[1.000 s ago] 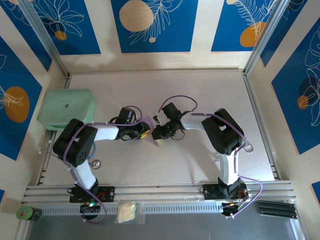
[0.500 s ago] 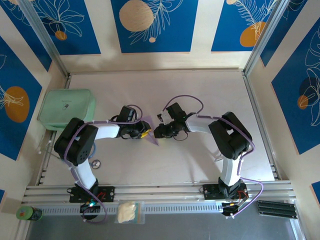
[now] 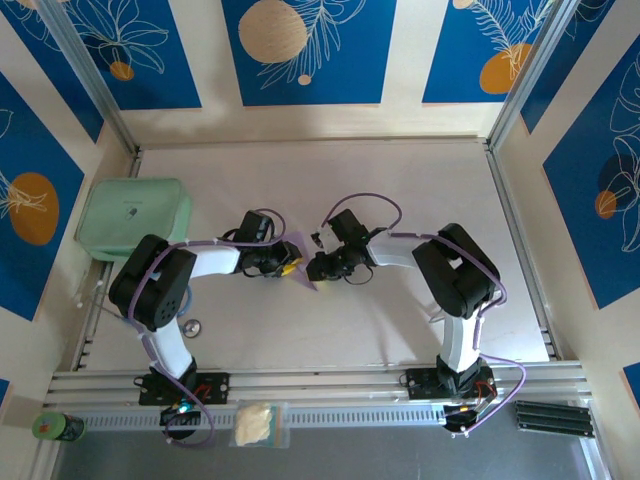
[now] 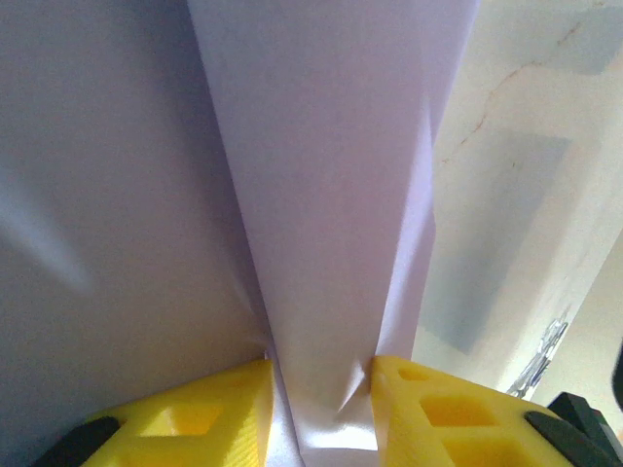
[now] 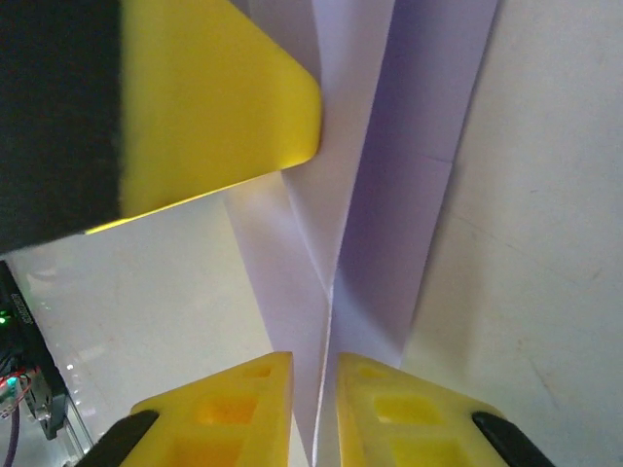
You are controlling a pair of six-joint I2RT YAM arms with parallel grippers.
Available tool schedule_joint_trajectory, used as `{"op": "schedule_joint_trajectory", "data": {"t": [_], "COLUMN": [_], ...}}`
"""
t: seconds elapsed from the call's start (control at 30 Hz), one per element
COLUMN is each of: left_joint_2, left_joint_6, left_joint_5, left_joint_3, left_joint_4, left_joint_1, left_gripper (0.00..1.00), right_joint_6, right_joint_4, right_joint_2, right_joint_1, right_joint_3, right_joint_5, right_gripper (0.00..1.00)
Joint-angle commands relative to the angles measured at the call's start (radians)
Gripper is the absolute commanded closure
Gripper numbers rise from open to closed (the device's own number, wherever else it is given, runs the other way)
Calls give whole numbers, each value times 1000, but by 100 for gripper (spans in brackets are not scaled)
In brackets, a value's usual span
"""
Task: Fold a paper plane with a square sheet of paper (pick it up from the middle)
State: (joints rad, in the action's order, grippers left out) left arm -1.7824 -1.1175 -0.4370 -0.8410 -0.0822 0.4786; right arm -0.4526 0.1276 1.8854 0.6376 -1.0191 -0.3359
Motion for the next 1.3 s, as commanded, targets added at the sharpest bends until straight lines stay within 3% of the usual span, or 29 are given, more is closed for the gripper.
{"op": "schedule_joint_trajectory", "data": {"t": [0.0,0.57,0.93,1.27], "left_joint_2": [-63,-28,118,103], "left_joint_6": [5,7,73,118], "left_joint_5": [76,51,18,-70], "left_joint_3": [26,10,0,108], "left_joint_4": [136,110,28,-219], "left_joint_1": [5,3,-37,-50], "left_gripper": [66,66,61,78], "right_joint_6": [17,14,-1,-17], "right_joint_4": [26,11,0,-16], "right_joint_2": [19,47,72,85], "right_joint_1": [4,-16,-39,-60], "right_joint_3": [-18,-7,-2,4], "right_joint_5": [1,-47,-105,-138], "right_gripper": [82,92,95,96]}}
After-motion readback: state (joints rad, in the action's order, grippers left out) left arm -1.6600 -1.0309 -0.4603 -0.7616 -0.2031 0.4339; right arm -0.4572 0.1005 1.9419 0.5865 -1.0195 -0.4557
